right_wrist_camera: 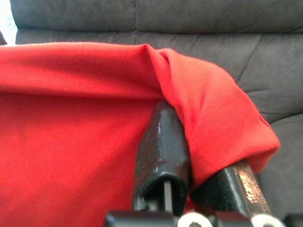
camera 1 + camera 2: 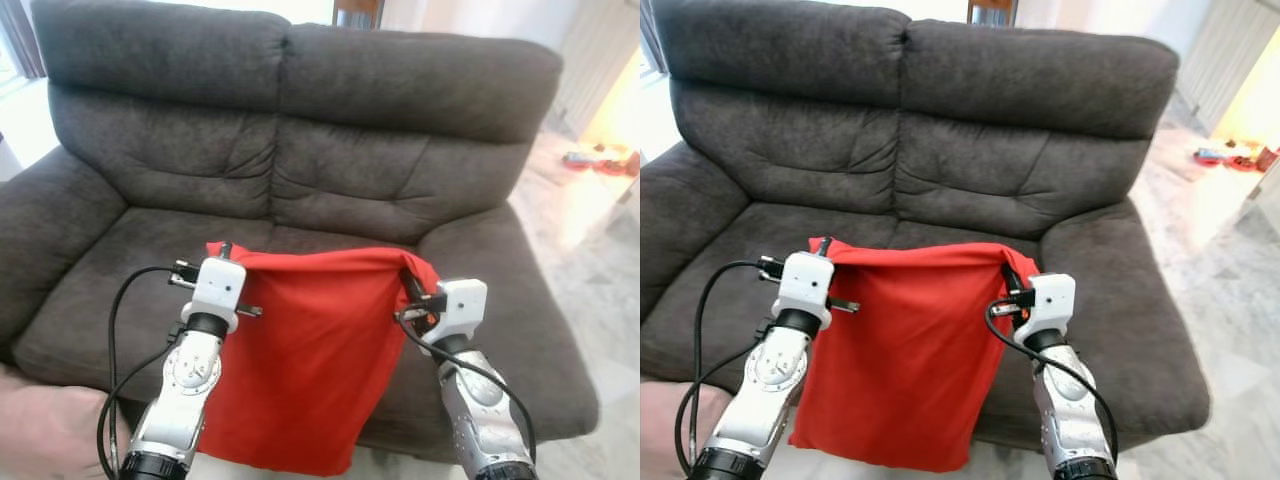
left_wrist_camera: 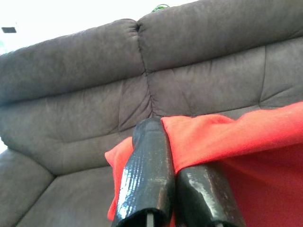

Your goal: Move the pillow to the sofa from floor

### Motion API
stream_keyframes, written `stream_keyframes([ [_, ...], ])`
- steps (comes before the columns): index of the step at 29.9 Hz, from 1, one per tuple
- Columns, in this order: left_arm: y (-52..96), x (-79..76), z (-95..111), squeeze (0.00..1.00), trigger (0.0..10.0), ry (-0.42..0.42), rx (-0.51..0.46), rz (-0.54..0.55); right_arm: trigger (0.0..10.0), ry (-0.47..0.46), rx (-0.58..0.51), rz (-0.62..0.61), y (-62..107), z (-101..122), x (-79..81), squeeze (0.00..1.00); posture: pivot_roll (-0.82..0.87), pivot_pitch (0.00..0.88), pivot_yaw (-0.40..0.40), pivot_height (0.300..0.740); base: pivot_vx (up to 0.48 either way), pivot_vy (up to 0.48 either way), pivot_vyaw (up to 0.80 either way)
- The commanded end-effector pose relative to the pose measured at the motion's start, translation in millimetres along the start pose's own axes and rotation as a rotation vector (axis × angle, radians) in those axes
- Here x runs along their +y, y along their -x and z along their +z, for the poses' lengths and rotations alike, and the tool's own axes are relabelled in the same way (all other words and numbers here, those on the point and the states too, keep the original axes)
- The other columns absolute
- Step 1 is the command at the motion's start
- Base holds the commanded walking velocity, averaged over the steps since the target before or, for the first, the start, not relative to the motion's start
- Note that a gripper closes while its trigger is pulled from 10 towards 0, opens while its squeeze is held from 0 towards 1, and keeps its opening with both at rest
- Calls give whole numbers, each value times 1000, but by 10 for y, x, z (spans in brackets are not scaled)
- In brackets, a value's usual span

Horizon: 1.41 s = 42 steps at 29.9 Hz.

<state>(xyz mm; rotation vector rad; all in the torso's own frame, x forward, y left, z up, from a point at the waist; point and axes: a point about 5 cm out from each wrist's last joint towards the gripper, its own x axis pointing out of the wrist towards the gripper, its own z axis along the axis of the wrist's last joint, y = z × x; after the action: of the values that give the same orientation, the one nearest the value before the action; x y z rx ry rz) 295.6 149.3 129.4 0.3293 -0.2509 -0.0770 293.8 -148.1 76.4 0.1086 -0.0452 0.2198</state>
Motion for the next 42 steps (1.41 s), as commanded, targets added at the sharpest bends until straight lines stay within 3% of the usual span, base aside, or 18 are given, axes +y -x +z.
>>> stream_keyframes([
  [1,-37,116,85,0,10000,-15,-54,37,10000,9,-111,-71,-52,223,-146,0,108,1,-72,740,0,-405,0],
  [19,-10,121,139,0,10000,-20,-92,14,10000,23,-146,-61,-78,294,-116,0,115,0,-76,740,0,-68,0],
  [28,-32,122,260,0,10000,-51,-147,-4,10000,36,-198,-57,-116,406,-97,0,117,0,-77,740,0,0,0],
  [42,-150,279,691,0,10000,-136,-290,63,10000,79,-362,-59,-199,870,-60,0,118,8,-81,740,0,0,0],
])
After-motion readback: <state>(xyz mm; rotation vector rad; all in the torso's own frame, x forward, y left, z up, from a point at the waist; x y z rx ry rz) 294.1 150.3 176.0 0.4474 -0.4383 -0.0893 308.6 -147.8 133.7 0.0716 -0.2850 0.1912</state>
